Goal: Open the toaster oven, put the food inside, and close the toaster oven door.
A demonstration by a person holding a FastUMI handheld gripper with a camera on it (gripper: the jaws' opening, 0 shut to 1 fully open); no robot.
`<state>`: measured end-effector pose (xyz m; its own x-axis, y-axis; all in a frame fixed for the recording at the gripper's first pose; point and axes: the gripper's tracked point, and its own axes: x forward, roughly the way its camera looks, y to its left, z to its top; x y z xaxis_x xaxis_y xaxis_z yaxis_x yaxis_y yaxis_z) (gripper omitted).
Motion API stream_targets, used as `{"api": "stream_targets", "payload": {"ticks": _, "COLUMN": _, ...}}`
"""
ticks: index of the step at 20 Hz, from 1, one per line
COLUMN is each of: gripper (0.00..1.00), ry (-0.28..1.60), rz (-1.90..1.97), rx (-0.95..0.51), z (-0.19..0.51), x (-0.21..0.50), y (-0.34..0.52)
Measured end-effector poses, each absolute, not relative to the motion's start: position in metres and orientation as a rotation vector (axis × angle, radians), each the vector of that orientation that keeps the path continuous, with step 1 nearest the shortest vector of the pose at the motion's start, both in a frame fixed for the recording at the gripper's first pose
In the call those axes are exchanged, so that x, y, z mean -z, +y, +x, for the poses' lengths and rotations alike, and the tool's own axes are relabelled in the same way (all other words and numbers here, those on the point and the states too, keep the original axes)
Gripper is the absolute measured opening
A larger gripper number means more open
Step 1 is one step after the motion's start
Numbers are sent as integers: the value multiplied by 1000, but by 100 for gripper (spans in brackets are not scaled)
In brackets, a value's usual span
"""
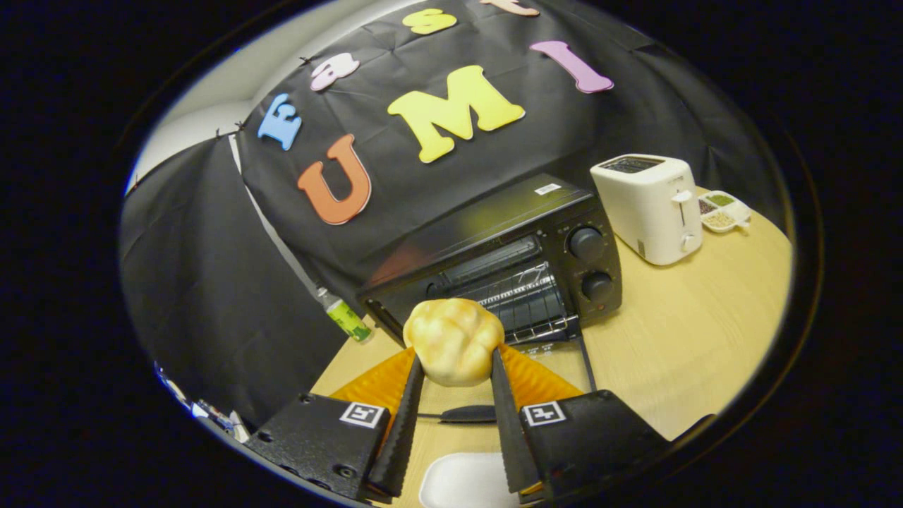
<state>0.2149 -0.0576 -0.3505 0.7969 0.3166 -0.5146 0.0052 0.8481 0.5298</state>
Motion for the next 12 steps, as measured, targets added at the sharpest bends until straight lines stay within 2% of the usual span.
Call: {"api": "stream_targets", "payload": {"ticks": 12, "gripper": 58, "ry": 700, "rz": 473, "rx": -126, "z": 340, "x": 428, "y": -40}}
